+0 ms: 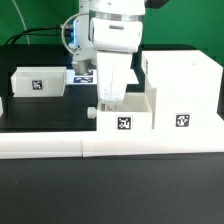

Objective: Assemble drawer

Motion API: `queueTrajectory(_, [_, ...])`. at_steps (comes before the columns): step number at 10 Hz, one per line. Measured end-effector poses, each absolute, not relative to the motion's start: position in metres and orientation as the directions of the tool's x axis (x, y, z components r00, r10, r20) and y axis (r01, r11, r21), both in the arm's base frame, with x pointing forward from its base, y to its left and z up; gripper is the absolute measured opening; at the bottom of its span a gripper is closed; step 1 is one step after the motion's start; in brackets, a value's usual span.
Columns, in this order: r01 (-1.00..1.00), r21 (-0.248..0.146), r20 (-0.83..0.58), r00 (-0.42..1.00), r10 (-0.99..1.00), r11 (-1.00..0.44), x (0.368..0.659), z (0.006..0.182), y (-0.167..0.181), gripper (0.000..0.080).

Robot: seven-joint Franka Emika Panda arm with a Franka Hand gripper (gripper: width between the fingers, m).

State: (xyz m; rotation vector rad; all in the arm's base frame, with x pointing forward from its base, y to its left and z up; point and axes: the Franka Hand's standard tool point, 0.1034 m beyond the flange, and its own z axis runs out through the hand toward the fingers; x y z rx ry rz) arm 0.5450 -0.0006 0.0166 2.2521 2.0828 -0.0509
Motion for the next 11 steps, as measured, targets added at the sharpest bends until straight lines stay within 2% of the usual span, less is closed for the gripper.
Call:
queueTrajectory(6, [0.997,0.022,-0.076,0.079,0.994,-0.078,0.5437,0.0156,0.0024,0.0042])
queueTrajectory(8, [0.997,-0.013,-0.089,0.076,0.993,-0.078,0.5416,0.0159,0.0088,0.0042])
queueTrajectory(11, [0.997,-0.021,-0.091,0.074,0.993,-0.077,0.5427,0.0157,0.0084,0.0042])
